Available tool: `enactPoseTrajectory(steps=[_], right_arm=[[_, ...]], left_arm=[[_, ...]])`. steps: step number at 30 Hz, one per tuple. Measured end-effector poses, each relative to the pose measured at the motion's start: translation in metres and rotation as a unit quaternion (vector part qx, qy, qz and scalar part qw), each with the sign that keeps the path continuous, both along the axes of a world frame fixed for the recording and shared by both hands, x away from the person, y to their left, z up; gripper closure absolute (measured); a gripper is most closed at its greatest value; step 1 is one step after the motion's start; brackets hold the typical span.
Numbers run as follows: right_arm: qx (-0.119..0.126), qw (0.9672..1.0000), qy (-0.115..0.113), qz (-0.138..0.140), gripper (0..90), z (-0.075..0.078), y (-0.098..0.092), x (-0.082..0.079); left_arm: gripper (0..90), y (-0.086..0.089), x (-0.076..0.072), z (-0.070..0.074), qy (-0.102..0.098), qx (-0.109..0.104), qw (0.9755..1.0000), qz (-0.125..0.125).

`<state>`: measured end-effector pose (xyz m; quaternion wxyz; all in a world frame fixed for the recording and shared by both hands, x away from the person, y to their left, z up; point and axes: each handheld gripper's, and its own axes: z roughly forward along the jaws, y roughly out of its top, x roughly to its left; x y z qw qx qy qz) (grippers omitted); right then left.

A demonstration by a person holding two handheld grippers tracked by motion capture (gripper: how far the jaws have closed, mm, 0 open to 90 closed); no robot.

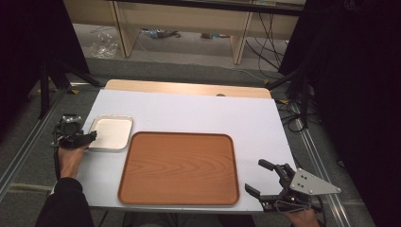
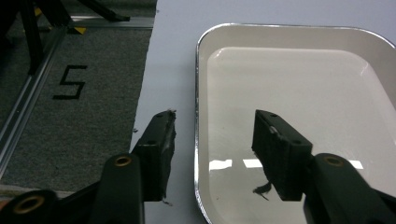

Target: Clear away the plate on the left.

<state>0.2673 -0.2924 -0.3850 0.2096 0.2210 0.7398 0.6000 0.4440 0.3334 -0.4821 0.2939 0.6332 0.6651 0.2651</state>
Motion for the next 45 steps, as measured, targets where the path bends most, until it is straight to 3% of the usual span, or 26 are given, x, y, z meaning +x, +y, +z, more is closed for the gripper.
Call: enactPoseTrajectory(steps=[1, 2, 4, 9, 17, 21, 26, 28, 32, 34, 36, 38, 41, 44, 45], right_arm=[[0.000, 0.9999, 0.014, 0.001, 17.0, 0.000, 0.001, -0.002], [-0.006, 1.0000, 0.002, 0.004, 17.0, 0.000, 0.000, 0.000], [-0.005, 1.0000, 0.001, 0.003, 17.0, 0.000, 0.001, 0.000], [-0.007, 1.0000, 0.003, 0.001, 17.1, -0.001, 0.001, 0.000], [-0.005, 1.0000, 0.007, 0.000, 17.1, -0.001, 0.001, 0.001], [-0.004, 1.0000, 0.007, 0.004, 17.1, -0.002, 0.002, 0.001], [-0.002, 1.0000, 0.007, -0.002, 17.2, -0.002, 0.001, 0.002], [-0.007, 0.9999, 0.009, 0.002, 17.2, -0.002, 0.002, 0.002], [-0.002, 1.0000, 0.004, 0.004, 17.3, -0.001, 0.002, 0.001], [-0.005, 1.0000, 0.006, 0.003, 17.3, -0.001, 0.002, 0.001], [-0.009, 0.9999, 0.007, 0.003, 17.4, -0.001, 0.001, 0.001], [0.004, 1.0000, -0.001, 0.002, 17.4, -0.002, 0.002, 0.002], [-0.007, 1.0000, 0.007, 0.003, 17.4, -0.001, 0.001, 0.001], [0.004, 1.0000, -0.001, 0.002, 17.5, -0.001, 0.002, 0.002], [0.001, 1.0000, 0.002, 0.003, 17.5, -0.002, 0.002, 0.002]], left_arm=[[49.9, 0.001, 0.000, 0.000, 0.001, -0.003, 1.0000, 0.003], [51.2, 0.002, 0.001, -0.001, -0.005, -0.008, 0.9999, 0.003], [53.7, 0.003, 0.002, -0.001, -0.010, -0.013, 0.9999, 0.003], [59.7, 0.007, 0.006, -0.005, -0.001, -0.017, 0.9999, 0.001], [76.7, 0.010, 0.011, -0.012, 0.013, -0.027, 0.9995, -0.006], [82.6, 0.013, 0.010, -0.013, 0.008, -0.045, 0.9989, 0.007], [84.5, 0.015, 0.009, -0.012, 0.011, -0.057, 0.9983, 0.005], [85.3, 0.015, 0.008, -0.012, 0.007, -0.068, 0.9976, 0.010], [88.0, 0.018, 0.004, -0.005, -0.020, -0.105, 0.9942, 0.014], [88.3, 0.018, 0.003, -0.003, -0.021, -0.101, 0.9946, 0.013], [88.4, 0.017, 0.003, -0.004, -0.027, -0.110, 0.9934, 0.018], [88.4, 0.017, 0.002, -0.002, -0.026, -0.110, 0.9935, 0.018], [88.5, 0.016, 0.001, 0.004, -0.035, -0.113, 0.9926, 0.027], [88.5, 0.017, 0.000, 0.008, -0.041, -0.101, 0.9939, 0.020], [88.5, 0.018, -0.001, 0.010, -0.046, -0.104, 0.9933, 0.024]])
